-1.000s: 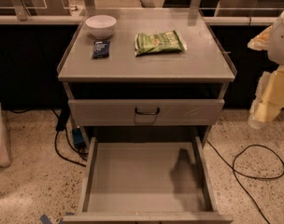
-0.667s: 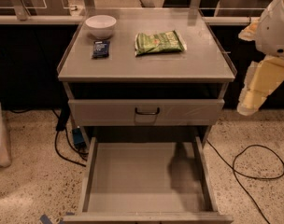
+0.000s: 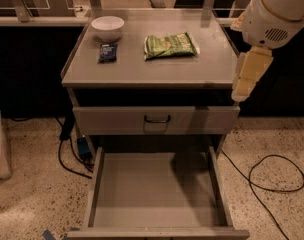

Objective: Place green jalapeno chip bag into middle drawer

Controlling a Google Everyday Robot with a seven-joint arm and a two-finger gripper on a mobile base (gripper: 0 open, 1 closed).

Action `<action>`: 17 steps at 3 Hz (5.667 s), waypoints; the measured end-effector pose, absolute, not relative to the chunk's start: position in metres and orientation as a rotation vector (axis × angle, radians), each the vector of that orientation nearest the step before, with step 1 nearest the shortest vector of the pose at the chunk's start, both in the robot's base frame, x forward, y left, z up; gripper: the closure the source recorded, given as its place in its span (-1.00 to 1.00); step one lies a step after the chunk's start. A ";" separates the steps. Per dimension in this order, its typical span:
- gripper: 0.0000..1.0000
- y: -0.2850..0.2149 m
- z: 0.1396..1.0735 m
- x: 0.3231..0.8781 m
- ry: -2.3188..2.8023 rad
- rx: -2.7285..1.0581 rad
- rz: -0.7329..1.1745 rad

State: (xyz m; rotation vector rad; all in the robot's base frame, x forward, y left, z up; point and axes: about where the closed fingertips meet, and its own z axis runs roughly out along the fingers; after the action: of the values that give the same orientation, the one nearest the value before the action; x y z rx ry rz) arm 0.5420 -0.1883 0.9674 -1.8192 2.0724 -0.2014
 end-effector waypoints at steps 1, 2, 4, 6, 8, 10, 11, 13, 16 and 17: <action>-1.00 -0.179 0.966 0.568 2.023 -1.870 -0.240; -1.00 -0.179 0.966 0.568 2.022 -1.871 -0.241; -1.00 -0.161 0.982 0.623 1.849 -1.939 -0.531; -1.00 -0.124 0.988 0.707 1.693 -2.023 -0.621; -1.00 -0.088 0.957 0.778 1.624 -2.115 -0.551; -1.00 -0.082 0.949 0.788 1.597 -2.104 -0.522; -1.00 -0.075 0.938 0.807 1.550 -2.088 -0.490; -1.00 -0.055 0.895 0.834 1.511 -2.150 -0.426; -1.00 -0.050 0.850 0.839 1.514 -2.274 -0.330; -1.00 -0.049 0.850 0.831 1.533 -2.341 -0.348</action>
Offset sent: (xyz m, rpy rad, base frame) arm 0.0231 0.0073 -0.0016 -0.0271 -0.0179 0.0386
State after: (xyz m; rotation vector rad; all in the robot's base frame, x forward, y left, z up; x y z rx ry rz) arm 0.8312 -0.0489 0.8499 -2.3408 1.5332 -0.3476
